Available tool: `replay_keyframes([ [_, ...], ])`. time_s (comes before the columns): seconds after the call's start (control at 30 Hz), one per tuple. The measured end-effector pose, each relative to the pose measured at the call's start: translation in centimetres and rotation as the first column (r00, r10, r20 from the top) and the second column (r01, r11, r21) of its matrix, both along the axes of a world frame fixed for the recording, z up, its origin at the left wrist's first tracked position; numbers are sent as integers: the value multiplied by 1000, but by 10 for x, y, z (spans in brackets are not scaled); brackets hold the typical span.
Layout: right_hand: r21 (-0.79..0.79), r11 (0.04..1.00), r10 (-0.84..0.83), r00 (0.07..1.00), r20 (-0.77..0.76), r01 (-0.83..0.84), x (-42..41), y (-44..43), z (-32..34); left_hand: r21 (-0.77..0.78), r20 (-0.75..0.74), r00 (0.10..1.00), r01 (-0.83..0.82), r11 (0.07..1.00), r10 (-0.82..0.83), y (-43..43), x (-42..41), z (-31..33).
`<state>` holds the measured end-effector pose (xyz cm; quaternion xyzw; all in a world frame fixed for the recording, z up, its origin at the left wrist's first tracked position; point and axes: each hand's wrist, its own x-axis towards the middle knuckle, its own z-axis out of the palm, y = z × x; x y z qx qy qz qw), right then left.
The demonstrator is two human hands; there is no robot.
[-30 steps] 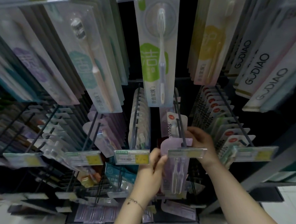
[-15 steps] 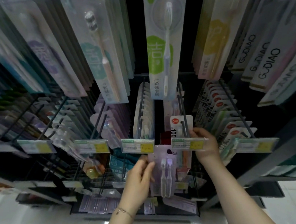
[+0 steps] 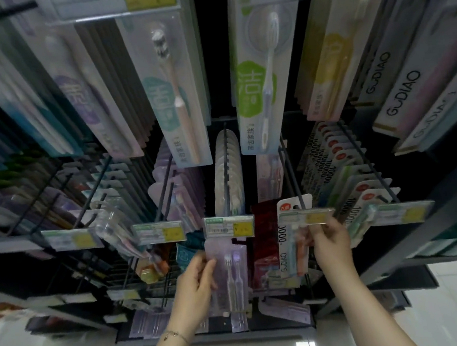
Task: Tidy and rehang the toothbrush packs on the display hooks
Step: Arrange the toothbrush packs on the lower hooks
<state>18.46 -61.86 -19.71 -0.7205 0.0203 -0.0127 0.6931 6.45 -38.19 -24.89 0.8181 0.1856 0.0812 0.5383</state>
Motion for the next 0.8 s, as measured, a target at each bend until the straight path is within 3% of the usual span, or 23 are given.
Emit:
replay_keyframes([
  [0.33, 18, 997, -81, 995, 61, 80, -19, 12, -7, -60, 105, 946, -302, 952, 307, 61, -2, 8],
  [0.6, -56, 998, 43, 997, 68, -40, -36, 22, -23, -34, 144, 955, -257, 966, 259, 68, -9, 9],
  [0.8, -72, 995, 74, 996, 55, -70, -42, 32, -25, -118, 164, 947, -261, 958, 278, 70, -19, 9],
])
